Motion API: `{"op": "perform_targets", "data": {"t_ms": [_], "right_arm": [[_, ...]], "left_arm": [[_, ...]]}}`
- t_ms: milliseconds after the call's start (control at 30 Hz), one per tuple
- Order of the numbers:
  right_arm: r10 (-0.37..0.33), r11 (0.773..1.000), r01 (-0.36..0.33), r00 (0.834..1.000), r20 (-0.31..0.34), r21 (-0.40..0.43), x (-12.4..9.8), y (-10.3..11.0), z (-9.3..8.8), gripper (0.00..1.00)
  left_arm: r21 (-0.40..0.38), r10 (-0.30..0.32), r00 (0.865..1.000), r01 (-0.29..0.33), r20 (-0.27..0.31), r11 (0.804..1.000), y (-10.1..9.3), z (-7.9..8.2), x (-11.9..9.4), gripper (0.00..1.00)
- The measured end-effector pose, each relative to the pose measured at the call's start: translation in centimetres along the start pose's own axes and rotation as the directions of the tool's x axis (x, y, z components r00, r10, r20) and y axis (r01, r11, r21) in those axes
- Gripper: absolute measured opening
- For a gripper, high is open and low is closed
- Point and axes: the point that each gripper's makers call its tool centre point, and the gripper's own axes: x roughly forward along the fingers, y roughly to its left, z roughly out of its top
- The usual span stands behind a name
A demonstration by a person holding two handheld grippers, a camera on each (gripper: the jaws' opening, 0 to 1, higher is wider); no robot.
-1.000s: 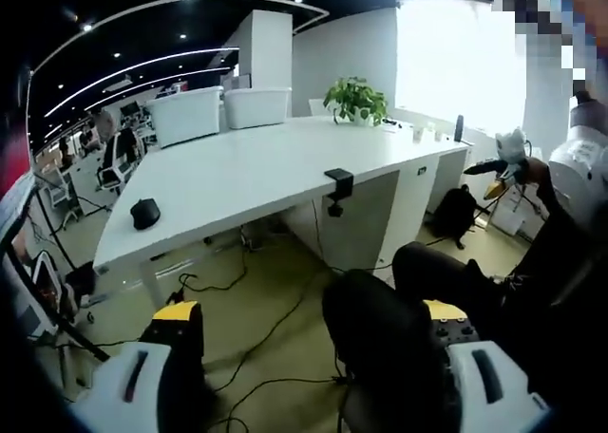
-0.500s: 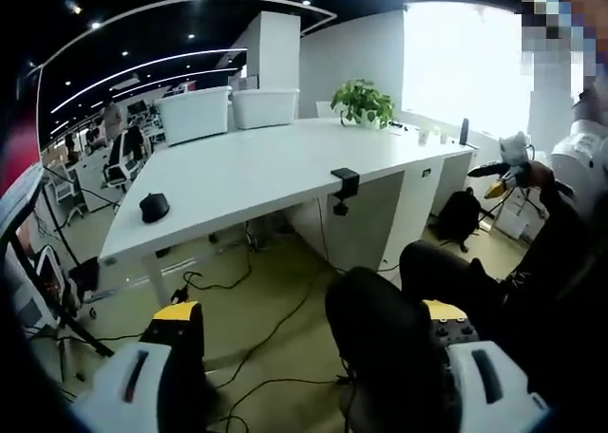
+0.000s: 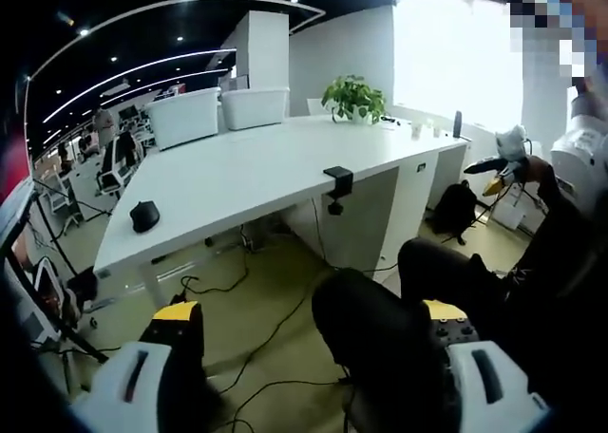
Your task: Clamp the fixed fixture on the desktop, loosen the retaining clip, secure it to the edge of the desk, and tighten the retaining clip.
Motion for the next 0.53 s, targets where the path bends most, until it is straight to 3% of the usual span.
{"op": "perform_targets", "data": {"t_ms": [533], "right_arm": [[0.028,1.0,-0.028,1.0,-0.006,0.01,0.46,0.9,0.2,0.97]], "left_arm": [[0.007,-0.007,1.0,0.007,-0.002,1.0,-0.18,-0.21,0.21,0.91]]}}
